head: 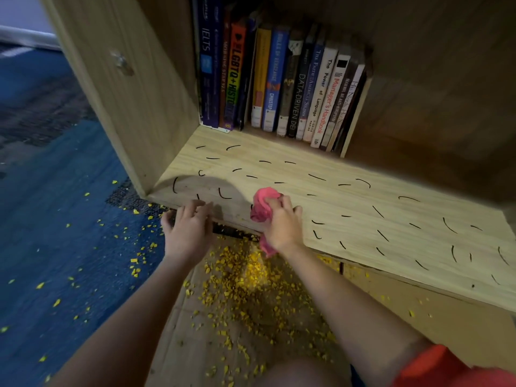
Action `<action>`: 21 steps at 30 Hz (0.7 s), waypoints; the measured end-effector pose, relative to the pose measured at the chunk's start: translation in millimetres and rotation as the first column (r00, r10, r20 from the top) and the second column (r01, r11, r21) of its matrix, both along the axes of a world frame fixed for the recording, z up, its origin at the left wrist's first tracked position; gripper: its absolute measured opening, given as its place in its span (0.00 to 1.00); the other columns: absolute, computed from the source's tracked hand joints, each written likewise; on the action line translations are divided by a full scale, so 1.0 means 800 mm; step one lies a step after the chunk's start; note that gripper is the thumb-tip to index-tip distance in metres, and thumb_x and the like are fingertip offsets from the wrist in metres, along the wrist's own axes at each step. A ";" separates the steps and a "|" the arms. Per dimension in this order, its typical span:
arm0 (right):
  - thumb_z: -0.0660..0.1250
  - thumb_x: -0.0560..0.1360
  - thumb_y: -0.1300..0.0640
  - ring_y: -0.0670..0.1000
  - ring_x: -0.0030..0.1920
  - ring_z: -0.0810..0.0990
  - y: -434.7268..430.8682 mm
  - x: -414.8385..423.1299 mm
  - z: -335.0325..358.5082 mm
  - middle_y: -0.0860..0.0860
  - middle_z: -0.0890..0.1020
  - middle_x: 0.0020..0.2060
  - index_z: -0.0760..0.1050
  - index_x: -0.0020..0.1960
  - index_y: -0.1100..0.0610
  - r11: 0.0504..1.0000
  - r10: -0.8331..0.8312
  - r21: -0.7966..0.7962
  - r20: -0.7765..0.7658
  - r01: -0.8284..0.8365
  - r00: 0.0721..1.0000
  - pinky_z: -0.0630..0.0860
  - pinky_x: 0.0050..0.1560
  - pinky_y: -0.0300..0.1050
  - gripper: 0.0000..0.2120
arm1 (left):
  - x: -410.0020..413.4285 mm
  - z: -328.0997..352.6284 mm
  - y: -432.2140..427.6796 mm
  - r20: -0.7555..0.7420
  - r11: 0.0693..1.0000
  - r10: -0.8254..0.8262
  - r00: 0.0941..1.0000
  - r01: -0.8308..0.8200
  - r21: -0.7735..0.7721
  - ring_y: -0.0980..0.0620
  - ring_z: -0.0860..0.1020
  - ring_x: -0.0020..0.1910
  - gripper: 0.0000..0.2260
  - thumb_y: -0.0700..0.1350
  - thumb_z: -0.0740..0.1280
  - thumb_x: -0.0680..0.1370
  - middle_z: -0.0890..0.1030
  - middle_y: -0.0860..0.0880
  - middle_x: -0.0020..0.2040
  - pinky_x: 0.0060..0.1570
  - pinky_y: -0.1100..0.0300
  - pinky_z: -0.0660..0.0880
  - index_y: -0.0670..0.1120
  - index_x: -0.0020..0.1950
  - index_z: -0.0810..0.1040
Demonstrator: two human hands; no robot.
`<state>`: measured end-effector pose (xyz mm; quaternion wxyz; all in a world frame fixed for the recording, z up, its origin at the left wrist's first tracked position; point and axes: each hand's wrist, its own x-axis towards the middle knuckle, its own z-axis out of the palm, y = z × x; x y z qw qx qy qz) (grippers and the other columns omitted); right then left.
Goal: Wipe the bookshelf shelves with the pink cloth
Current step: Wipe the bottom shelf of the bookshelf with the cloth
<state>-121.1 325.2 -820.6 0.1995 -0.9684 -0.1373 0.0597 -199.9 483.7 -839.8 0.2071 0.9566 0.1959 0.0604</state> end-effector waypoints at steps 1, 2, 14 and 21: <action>0.59 0.76 0.63 0.59 0.59 0.65 0.007 -0.010 -0.002 0.52 0.67 0.65 0.66 0.71 0.51 0.999 0.040 0.025 0.004 -0.040 0.999 0.64 0.61 0.47 0.24 | -0.001 -0.002 0.002 -0.004 1.000 0.020 1.000 -0.020 -0.003 0.48 0.66 0.66 0.16 0.47 0.57 0.81 0.69 0.50 0.66 0.69 0.46 0.48 0.51 0.69 0.70; 0.58 0.76 0.64 0.58 0.58 0.65 0.012 -0.021 -0.005 0.52 0.68 0.64 0.66 0.71 0.51 0.993 0.097 0.064 0.004 -0.097 0.995 0.65 0.60 0.46 0.24 | -0.002 -0.004 0.004 0.009 0.999 0.034 0.999 -0.034 -0.009 0.49 0.67 0.66 0.16 0.47 0.58 0.81 0.69 0.50 0.66 0.68 0.46 0.48 0.50 0.69 0.71; 0.59 0.77 0.62 0.56 0.58 0.65 0.006 -0.011 0.000 0.50 0.68 0.65 0.65 0.72 0.51 0.983 0.184 -0.025 0.047 -0.183 0.982 0.61 0.63 0.44 0.24 | -0.017 -0.016 -0.005 0.018 0.992 -0.089 0.996 0.087 0.090 0.57 0.61 0.72 0.18 0.47 0.55 0.82 0.68 0.56 0.70 0.67 0.53 0.38 0.53 0.71 0.67; 0.61 0.74 0.64 0.52 0.54 0.66 -0.005 -0.033 0.005 0.51 0.74 0.57 0.76 0.63 0.54 0.935 0.330 0.112 0.085 -0.338 0.940 0.63 0.61 0.43 0.19 | -0.017 -0.017 0.001 -0.039 0.995 -0.065 0.997 0.068 0.070 0.58 0.56 0.74 0.20 0.48 0.56 0.81 0.65 0.59 0.71 0.69 0.48 0.39 0.57 0.73 0.63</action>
